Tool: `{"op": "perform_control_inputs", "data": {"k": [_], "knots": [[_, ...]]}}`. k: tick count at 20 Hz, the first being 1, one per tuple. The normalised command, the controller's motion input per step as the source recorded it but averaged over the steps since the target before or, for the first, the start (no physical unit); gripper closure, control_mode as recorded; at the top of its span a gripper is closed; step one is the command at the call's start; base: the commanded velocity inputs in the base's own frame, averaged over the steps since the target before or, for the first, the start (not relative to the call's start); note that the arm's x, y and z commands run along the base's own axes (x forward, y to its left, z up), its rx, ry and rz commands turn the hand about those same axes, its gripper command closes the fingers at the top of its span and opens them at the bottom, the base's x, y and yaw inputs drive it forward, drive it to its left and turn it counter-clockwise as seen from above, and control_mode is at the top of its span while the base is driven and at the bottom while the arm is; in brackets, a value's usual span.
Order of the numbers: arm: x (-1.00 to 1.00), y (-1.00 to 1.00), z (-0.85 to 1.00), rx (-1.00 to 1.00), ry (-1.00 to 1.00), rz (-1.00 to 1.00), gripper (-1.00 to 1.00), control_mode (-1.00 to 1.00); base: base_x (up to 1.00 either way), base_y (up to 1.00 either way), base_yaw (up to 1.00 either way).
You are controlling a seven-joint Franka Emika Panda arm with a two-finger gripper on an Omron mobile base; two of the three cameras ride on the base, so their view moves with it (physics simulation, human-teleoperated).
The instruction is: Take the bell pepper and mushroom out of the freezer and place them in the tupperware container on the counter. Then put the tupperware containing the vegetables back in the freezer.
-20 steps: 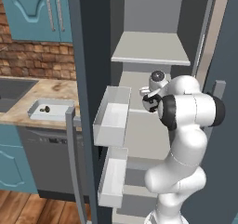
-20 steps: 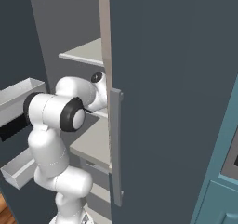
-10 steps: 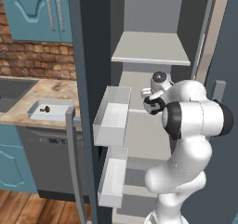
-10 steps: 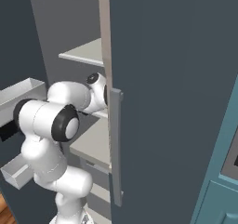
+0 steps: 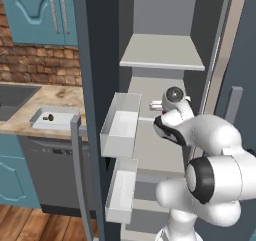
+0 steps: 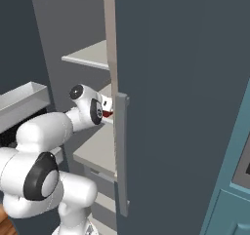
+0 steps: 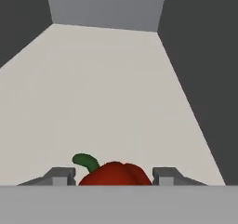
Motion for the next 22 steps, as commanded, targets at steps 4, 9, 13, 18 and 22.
{"op": "perform_control_inputs", "data": {"k": [4, 9, 13, 18, 22], "knots": [[-0.26, 0.21, 0.9, 0.13, 0.0, 0.0, 1.0, -1.0, 0.0, 0.0, 0.0], [-0.49, 0.03, 0.77, 0.13, 0.02, 0.0, 1.0, -1.0, 0.0, 0.0, 0.0], [-0.92, 0.06, 0.51, 0.05, 0.04, 0.01, 1.0, -1.0, 0.0, 0.0, 0.0], [-1.0, 0.05, 0.38, 0.01, 0.06, 0.02, 1.0, -1.0, 0.0, 0.0, 0.0], [-1.0, 0.08, 0.34, 0.0, 0.07, 0.04, 1.0, -1.0, 0.0, 0.0, 0.0]]}}
